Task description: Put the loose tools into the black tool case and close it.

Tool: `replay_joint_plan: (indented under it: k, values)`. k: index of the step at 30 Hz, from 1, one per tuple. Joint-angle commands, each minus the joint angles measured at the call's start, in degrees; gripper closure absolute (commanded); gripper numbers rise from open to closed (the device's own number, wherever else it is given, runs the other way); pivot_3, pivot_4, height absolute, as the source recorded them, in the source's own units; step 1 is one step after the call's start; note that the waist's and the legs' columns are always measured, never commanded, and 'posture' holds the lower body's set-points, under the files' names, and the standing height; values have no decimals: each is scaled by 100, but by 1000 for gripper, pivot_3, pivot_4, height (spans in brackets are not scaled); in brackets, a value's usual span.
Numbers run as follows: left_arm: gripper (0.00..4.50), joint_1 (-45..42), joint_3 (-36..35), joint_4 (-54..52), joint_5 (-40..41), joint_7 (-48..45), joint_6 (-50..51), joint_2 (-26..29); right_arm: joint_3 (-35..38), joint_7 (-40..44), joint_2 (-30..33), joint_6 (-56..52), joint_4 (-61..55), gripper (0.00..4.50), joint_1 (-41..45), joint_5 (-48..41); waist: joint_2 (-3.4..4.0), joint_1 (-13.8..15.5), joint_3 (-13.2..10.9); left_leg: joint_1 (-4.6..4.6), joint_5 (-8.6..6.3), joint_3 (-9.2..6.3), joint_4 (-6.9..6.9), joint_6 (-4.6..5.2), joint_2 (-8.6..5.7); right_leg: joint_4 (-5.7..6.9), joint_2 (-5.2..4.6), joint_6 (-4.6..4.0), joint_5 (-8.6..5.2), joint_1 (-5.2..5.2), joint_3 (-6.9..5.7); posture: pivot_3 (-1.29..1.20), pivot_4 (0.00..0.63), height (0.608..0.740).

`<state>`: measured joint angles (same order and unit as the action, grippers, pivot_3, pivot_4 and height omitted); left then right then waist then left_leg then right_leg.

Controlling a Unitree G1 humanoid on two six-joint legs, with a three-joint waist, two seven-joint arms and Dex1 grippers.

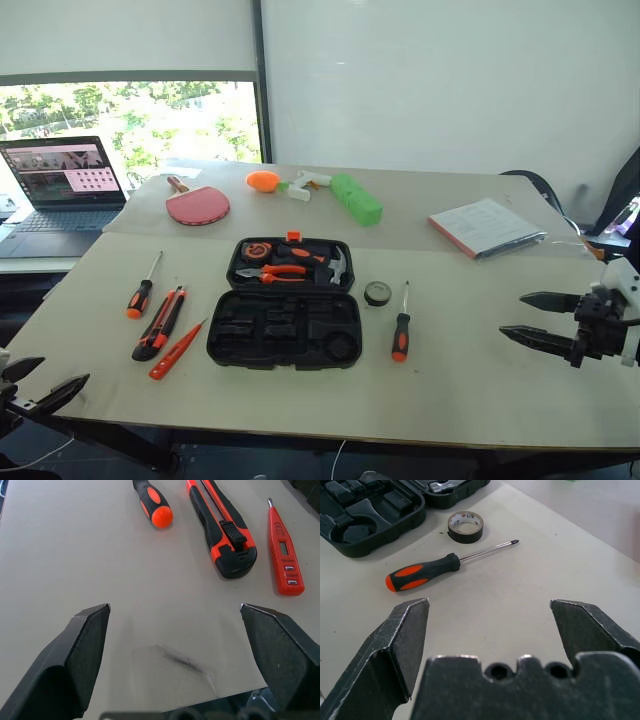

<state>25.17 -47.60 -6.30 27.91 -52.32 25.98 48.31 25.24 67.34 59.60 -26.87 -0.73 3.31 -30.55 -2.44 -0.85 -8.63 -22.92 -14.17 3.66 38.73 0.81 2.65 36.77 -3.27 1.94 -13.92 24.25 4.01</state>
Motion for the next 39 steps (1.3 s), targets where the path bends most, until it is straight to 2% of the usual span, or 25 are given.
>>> replay_joint_plan:
  k: [1,4,10,12,16,21,24,26,31,39]
  values:
    - [36,-127,-63,-18,-44,48,-80,113,216,1,11,57,-94,14,-50,-45,0,0,0,0,0,0,0,0,0,0,0,0,0,0,0,0,150,738]
    - [36,-421,3,27,-100,327,3,98,219,-31,8,136,-137,14,-91,14,0,18,0,-1,0,-1,1,0,-1,1,1,0,0,0,-1,0,150,738]
    - [36,-859,260,-495,54,982,852,-7,452,-145,26,-154,-153,14,303,-370,0,-3,0,-1,0,-1,2,0,-2,2,0,6,4,-2,1,0,150,738]
    - [36,-1488,488,-593,196,1675,1944,97,557,28,48,-289,-614,14,206,-653,2,-3,-1,-1,0,-1,1,0,-1,2,2,6,4,-1,2,0,150,738]
    - [36,-2460,980,-383,100,2369,3219,353,972,65,-205,-652,-1877,14,-383,-1304,-3,26,-1,-1,1,-23,4,0,-2,15,21,6,4,-8,-5,0,150,738]
    - [36,-4247,1848,439,79,2739,3949,415,1902,-58,-688,-952,-4066,14,-1576,-2523,-5,107,-2,-11,1,-34,4,0,-9,17,25,6,4,-5,-8,0,150,738]
    - [36,-4912,2603,1112,-244,2789,4108,522,189,-584,-538,-1073,-3422,14,92,-2278,-27,-26,-3,5,0,-31,9,-2,-10,15,20,10,10,-16,-2,0,150,738]
    - [36,-5341,2968,1695,-449,2741,3912,485,-352,-645,-563,-1197,-3348,14,634,-2313,-35,-112,-17,21,8,-31,16,-6,-12,-16,10,48,41,-21,3,0,150,738]
    - [36,-6410,3972,3157,-1004,2404,3320,424,-899,-1130,-792,-1336,-3821,14,1088,-2645,-52,-63,-22,-2,23,-17,9,-2,-14,-7,12,5,55,5,-15,0,150,738]
    - [36,-7574,4484,5017,-1558,2090,2829,138,-1067,-1737,-891,-1377,-4035,14,1092,-2713,-52,56,-22,-98,14,-24,16,-10,-25,0,6,11,52,84,-28,0,150,738]
